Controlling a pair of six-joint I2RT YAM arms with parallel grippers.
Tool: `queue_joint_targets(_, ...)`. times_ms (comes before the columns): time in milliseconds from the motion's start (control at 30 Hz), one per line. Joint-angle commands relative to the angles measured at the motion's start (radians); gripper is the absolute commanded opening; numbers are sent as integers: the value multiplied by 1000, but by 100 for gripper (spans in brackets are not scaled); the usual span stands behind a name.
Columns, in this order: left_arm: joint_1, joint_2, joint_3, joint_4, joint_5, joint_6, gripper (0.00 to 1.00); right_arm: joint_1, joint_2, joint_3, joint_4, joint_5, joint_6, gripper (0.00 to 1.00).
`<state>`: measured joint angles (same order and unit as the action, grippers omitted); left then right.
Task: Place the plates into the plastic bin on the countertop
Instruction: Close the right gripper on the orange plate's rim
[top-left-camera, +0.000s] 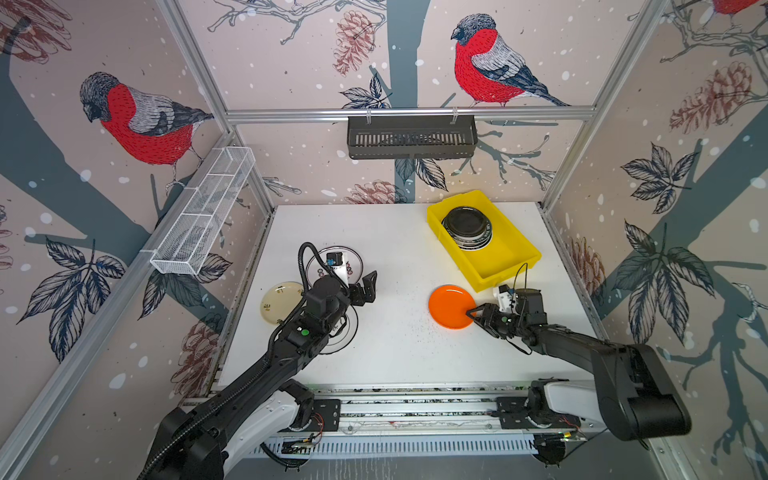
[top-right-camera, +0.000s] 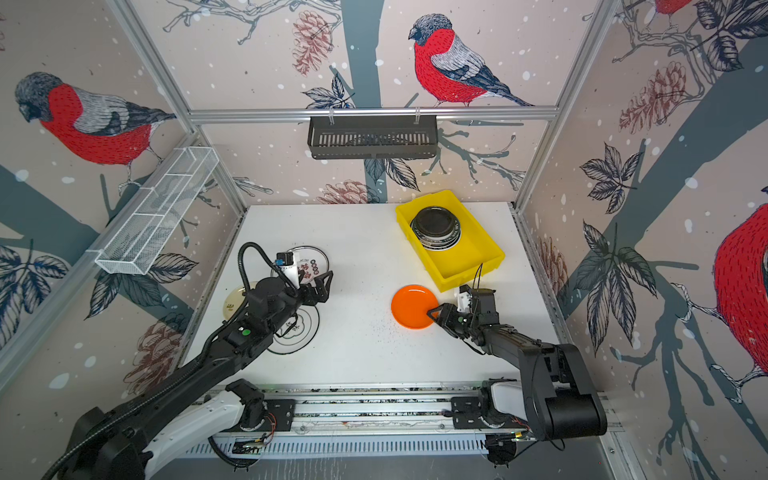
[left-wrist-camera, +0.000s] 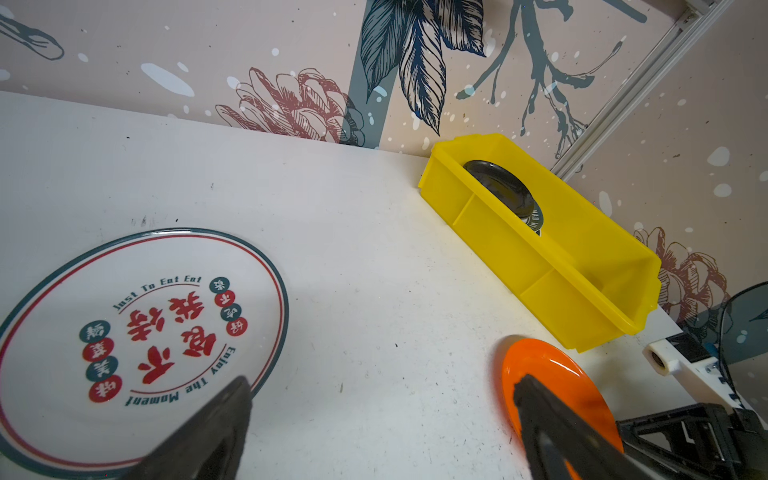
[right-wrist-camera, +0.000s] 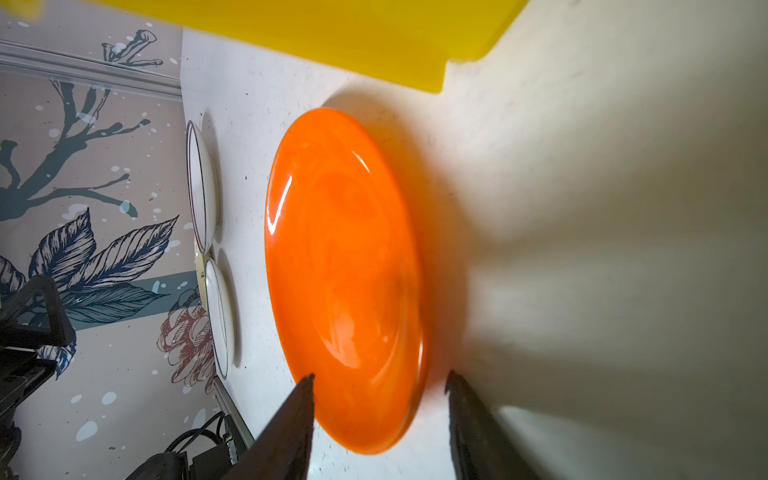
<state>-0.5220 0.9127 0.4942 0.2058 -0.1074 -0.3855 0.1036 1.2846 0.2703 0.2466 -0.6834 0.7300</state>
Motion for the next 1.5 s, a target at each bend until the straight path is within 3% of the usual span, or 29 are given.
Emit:
queue_joint_targets(0, -3, -1, 9, 26, -14, 8, 98, 6, 20, 4, 26, 50, -7, 51)
queue_joint_targets(433, -2, 9, 9, 26, -11, 8, 98, 61, 110, 74, -35, 127, -50, 43)
queue_joint_targets(733, -3, 17, 15, 23, -5, 8, 98, 159, 178, 163, -178, 268, -109, 25)
queue_joint_targets(833, -3, 21, 18, 21, -2, 9, 98, 165, 199, 165, -171, 273, -103, 14)
queue_joint_targets(1033, -3, 17, 20, 15, -8, 8, 98, 194, 225, 177, -170, 286, -92, 3)
queue_joint_targets(1467, -2, 16, 18, 14, -11, 10, 98, 286, 40, 242, -252, 297, -19, 0)
